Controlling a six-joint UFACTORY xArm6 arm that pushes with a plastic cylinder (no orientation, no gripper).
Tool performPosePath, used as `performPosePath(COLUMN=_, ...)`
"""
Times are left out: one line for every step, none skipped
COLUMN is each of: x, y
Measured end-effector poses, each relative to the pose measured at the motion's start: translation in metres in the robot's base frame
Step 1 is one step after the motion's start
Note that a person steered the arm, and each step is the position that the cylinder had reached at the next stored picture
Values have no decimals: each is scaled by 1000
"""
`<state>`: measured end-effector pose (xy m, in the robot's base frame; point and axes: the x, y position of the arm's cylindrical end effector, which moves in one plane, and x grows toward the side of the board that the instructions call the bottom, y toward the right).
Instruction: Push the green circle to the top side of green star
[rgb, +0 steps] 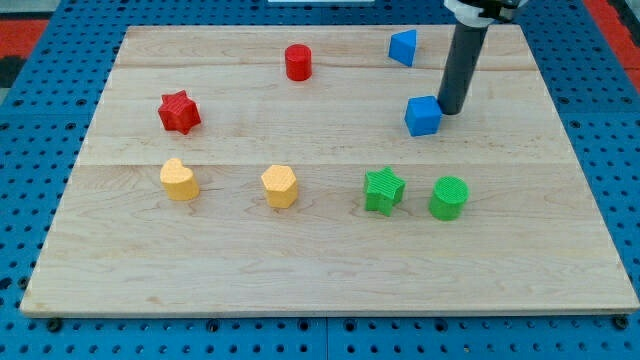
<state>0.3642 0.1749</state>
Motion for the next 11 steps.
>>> performPosePath(x=102, y=28)
performPosePath(x=185, y=0)
performPosePath(x=185, y=-3)
performPosePath(x=163, y=-4)
performPosePath(x=124, y=-21)
performPosePath(x=106, y=-21)
performPosePath(x=156, y=0)
performPosePath(x=170, y=-41)
performPosePath(x=129, y=-53)
performPosePath(x=113, y=-53)
performPosePath(x=105, y=-53)
